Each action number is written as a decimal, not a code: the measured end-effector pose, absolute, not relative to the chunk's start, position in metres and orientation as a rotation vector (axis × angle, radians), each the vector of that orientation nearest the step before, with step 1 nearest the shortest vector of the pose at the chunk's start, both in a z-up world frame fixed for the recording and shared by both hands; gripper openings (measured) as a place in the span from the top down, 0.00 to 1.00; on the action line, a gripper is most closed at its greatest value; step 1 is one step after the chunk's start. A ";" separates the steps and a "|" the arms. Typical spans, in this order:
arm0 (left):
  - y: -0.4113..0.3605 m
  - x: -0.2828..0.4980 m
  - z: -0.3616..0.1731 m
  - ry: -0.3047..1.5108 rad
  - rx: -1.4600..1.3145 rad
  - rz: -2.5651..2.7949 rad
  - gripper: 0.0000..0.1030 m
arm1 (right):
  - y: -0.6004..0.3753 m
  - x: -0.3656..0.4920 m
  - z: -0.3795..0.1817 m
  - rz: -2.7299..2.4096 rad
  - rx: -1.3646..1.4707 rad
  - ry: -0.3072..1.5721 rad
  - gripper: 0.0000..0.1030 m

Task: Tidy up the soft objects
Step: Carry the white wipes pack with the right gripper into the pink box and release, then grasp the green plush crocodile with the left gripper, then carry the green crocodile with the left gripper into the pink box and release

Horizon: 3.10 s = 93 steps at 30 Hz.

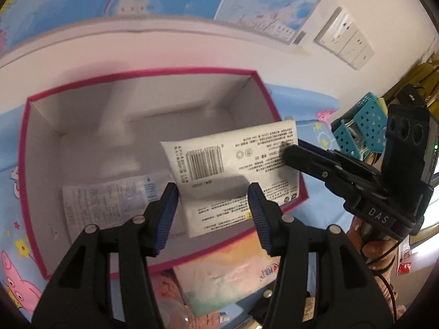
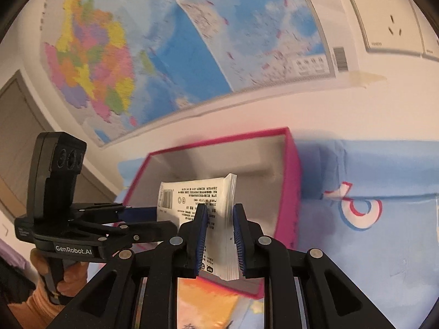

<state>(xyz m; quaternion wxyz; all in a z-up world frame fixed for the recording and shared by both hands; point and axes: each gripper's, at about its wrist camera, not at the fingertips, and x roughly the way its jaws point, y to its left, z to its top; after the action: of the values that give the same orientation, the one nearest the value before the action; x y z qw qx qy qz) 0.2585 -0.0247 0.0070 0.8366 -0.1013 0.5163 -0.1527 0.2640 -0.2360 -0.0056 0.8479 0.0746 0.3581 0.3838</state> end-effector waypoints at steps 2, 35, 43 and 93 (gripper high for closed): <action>-0.026 0.261 0.004 1.105 -0.213 -0.327 0.48 | -0.236 0.266 -0.009 0.783 0.143 0.762 0.80; 0.037 0.057 -0.004 0.898 -0.167 -0.354 0.40 | -0.218 0.071 -0.039 1.201 -0.049 0.808 0.39; 0.067 0.015 -0.038 0.984 -0.216 -0.304 0.40 | -0.171 0.041 -0.085 1.283 -0.079 0.942 0.39; 0.084 0.106 0.093 0.697 -0.231 -0.266 0.39 | -0.165 0.123 0.077 1.145 -0.018 0.482 0.67</action>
<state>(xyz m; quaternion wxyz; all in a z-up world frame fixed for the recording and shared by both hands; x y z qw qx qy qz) 0.1056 0.0836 0.0928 0.9247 -0.1126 0.3396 -0.1298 0.1233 -0.1655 0.0769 0.8133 -0.0085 0.2258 0.5362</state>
